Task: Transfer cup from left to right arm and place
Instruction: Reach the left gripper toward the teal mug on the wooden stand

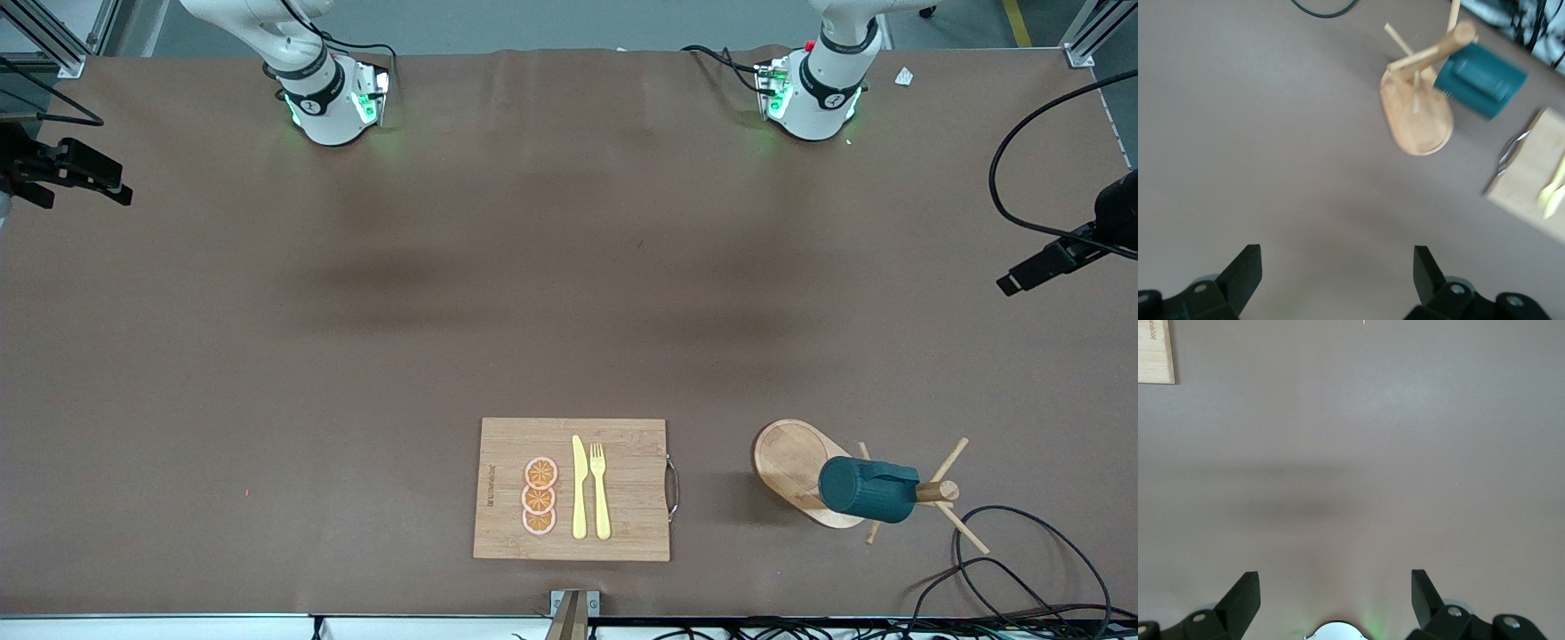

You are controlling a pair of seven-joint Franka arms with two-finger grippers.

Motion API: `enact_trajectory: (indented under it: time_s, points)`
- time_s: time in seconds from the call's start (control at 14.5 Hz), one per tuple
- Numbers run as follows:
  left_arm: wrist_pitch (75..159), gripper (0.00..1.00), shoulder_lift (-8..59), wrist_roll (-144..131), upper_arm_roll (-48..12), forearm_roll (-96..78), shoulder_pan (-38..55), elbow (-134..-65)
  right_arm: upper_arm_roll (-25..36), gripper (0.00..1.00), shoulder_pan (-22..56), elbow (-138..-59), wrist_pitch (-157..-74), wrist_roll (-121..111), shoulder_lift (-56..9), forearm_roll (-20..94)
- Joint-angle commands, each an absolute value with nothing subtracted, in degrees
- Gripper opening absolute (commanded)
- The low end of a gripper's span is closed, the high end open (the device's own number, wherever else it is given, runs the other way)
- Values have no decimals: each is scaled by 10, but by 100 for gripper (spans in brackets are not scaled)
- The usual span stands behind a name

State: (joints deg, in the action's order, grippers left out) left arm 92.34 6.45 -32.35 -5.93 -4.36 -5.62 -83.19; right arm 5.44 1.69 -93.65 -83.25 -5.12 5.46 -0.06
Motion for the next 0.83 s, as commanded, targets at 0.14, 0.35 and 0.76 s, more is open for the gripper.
enact_trajectory:
  time_s: [0.14,0.35,0.76]
  points:
    - [1001,100,117,-539,-64,-66,-46,-819,55,100,22,-950,-835,-51,72,2]
    - [1056,100,148,-651,-67,-78,-45,-819,56,100,22,-949,-835,-52,72,2]
    - [1181,100,215,-800,-68,-112,-44,-809,56,100,21,-950,-835,-50,72,-4]
